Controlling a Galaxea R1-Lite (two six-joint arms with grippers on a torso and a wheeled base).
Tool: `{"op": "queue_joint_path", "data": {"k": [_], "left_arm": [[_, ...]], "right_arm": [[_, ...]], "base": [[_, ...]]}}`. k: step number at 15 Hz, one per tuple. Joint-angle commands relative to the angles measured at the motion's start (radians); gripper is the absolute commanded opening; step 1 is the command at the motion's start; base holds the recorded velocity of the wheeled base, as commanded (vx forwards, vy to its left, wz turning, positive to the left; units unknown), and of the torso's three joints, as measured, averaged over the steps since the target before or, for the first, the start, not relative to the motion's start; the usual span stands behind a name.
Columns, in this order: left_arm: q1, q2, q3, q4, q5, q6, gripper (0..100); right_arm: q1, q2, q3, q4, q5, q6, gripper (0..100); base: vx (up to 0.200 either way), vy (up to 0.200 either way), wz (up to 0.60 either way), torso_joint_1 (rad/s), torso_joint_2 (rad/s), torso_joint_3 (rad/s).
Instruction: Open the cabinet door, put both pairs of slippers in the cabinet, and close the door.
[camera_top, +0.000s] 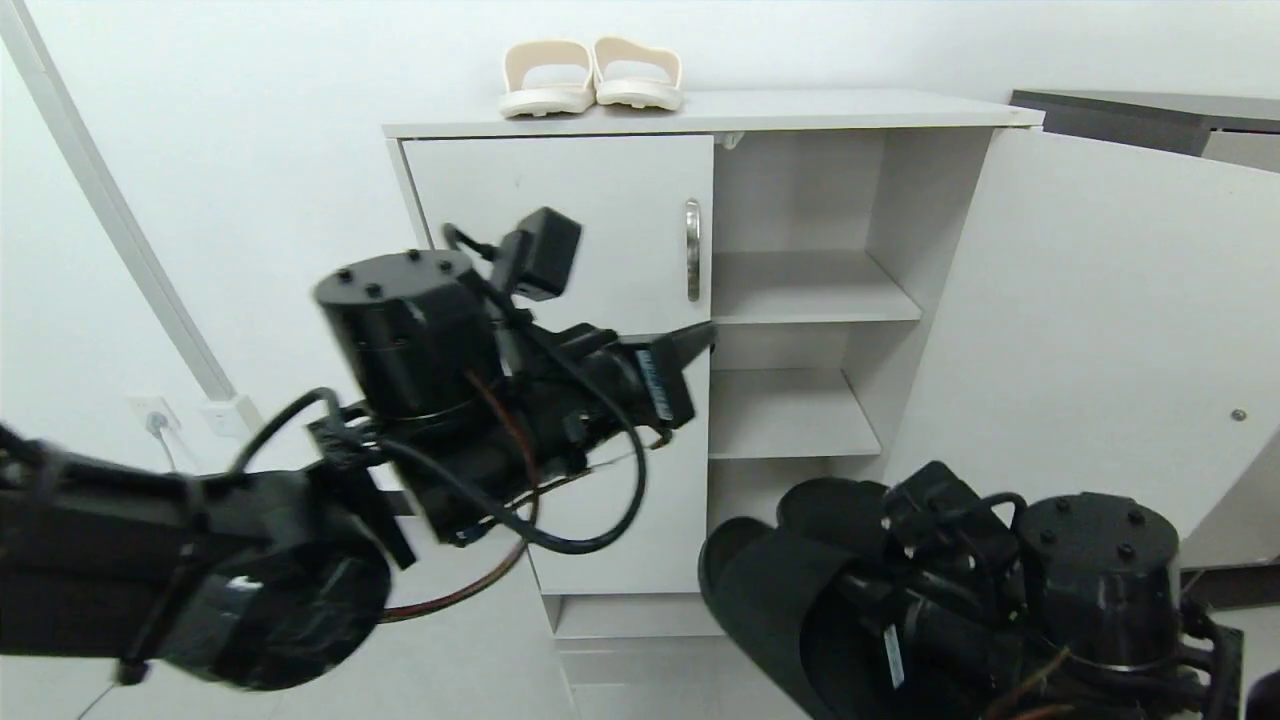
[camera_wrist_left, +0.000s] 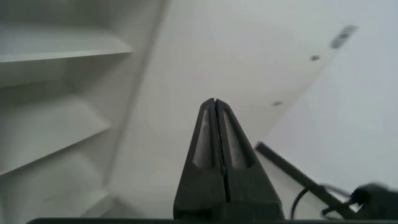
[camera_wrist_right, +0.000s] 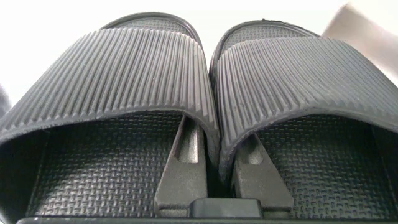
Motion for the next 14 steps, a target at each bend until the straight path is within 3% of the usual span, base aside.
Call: {"op": "queue_joint_path", "data": {"k": [1,2,3,4,5,6,7,8,9,10,11,13,14], "left_arm": [[0.189,-0.308,0.263,0.052,0.163,0.052,0],[0.242,-0.423,0.362,0.081,0.242,0.078,0],[0.324,-0.730,0.575,0.196,0.370,0.101,0],[0.362,-0.895,0.668,0.302,0.421,0.107,0],[0.397,-1.035,0.716,0.402,0.469,0.133,0],[0.460,-1.288,0.765,0.632,0.562,0.173,0],[0.483,-1.391,0.774,0.730,0.596,0.177,0],[0.528,-1.567,0.777,0.904,0.622,0.196,0],[0.568,-1.603,0.819,0.936,0.656,0.116,0],[0.566,-1.607,0.843,0.874,0.634,0.090,0],[0.566,-1.607,0.843,0.888,0.551,0.105,0],[0.566,-1.607,0.842,0.905,0.315,0.121,0],[0.566,-1.606,0.843,0.919,0.205,0.159,0]], "right_arm": [[-0.072,0.122,-0.110,-0.014,-0.112,0.024,0],[-0.082,0.149,-0.159,-0.013,-0.178,0.057,0],[-0.118,0.220,-0.266,-0.010,-0.350,0.071,0],[-0.130,0.238,-0.283,-0.010,-0.379,0.074,0],[-0.136,0.243,-0.284,-0.011,-0.377,0.074,0],[-0.136,0.246,-0.284,-0.011,-0.377,0.074,0],[-0.133,0.244,-0.284,-0.013,-0.377,0.074,0],[-0.127,0.244,-0.280,-0.014,-0.377,0.076,0],[-0.122,0.244,-0.274,-0.016,-0.377,0.077,0],[-0.118,0.241,-0.263,-0.020,-0.376,0.079,0],[-0.113,0.238,-0.258,-0.040,-0.374,0.077,0],[-0.098,0.238,-0.225,-0.096,-0.366,0.070,0],[-0.088,0.238,-0.209,-0.120,-0.346,0.065,0]], "base": [[0.000,0.000,0.00,0.000,0.00,0.000],[0.000,0.000,0.00,0.000,0.00,0.000],[0.000,0.000,0.00,0.000,0.00,0.000],[0.000,0.000,0.00,0.000,0.00,0.000],[0.000,0.000,0.00,0.000,0.00,0.000],[0.000,0.000,0.00,0.000,0.00,0.000],[0.000,0.000,0.00,0.000,0.00,0.000],[0.000,0.000,0.00,0.000,0.00,0.000],[0.000,0.000,0.00,0.000,0.00,0.000],[0.000,0.000,0.00,0.000,0.00,0.000],[0.000,0.000,0.00,0.000,0.00,0.000],[0.000,0.000,0.00,0.000,0.00,0.000],[0.000,0.000,0.00,0.000,0.00,0.000]]}}
